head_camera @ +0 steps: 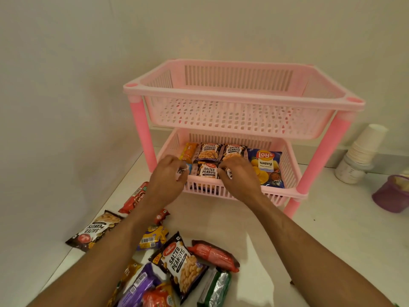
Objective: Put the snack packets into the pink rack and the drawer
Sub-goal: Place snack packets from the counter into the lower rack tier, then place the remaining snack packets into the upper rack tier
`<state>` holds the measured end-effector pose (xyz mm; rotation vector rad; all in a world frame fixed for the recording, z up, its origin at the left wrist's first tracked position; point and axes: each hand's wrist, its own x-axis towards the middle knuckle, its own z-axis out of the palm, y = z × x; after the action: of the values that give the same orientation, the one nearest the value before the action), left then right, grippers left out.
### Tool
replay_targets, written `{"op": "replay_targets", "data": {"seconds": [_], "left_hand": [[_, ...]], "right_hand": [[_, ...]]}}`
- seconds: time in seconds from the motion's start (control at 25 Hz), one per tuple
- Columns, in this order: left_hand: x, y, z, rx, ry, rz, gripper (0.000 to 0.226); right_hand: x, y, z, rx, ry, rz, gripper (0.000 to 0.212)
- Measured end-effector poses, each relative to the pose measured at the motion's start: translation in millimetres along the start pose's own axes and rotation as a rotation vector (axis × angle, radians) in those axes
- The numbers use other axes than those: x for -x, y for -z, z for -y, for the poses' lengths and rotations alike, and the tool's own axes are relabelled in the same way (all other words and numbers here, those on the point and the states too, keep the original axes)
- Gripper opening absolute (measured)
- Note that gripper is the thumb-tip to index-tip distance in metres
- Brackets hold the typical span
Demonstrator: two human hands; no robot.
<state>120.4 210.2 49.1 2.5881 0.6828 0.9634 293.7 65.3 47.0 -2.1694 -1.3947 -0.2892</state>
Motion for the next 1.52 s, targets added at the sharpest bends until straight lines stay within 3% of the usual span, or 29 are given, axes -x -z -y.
{"op": "replay_targets", "data": {"seconds": [0.08,0.2,0.4,0.52,0.6,0.8,0.96,1.12,1.36,1.52], "left_hand": [[32.8,5.2,-2.0,0.022,-0.002,0.087,0.016],[76.3,5.6,-1.1,0.054,-0.032,0.403,0.031],[114.7,6.0,-4.2,-0.118,-0.074,0.949,0.071],[127.4,5.2,-6.4,-0.243,-0.089,1.072,0.083],[132.8,4.8,-6.7,-0.298,-0.092,1.097,0.088],[134.7,4.4,-8.4,-0.289,-0.045,1.101,0.094],[134.0,4.6,-10.8,-0.348,-0.1,1.04,0.094],[132.2,7.7,-9.5,-0.4,-0.159,0.996,0.083],[133.3,20.3,-10.1,-0.298,-0.155,0.826,0.048],[130.1,33.8,-8.9,-0.142,-0.074,0.669,0.044]], "right_hand": [[15.5,4.9,8.9,-0.03,0.089,-0.066,0.018],[56.9,4.6,24.1,-0.118,0.115,-0.026,0.019],[124.7,4.9,33.7,-0.193,0.116,0.318,0.039],[148.6,7.7,33.9,-0.231,0.171,0.733,0.053],[159.1,5.2,34.6,-0.131,0.209,0.911,0.057],[167.1,-4.1,33.5,0.034,0.258,0.94,0.066],[172.4,-7.9,30.2,0.066,0.261,0.859,0.064],[177.6,-8.7,22.7,0.006,0.147,0.819,0.058],[187.5,-0.6,13.4,-0.06,-0.044,0.738,0.062],[187.8,14.2,13.5,-0.215,-0.129,0.603,0.066]]}}
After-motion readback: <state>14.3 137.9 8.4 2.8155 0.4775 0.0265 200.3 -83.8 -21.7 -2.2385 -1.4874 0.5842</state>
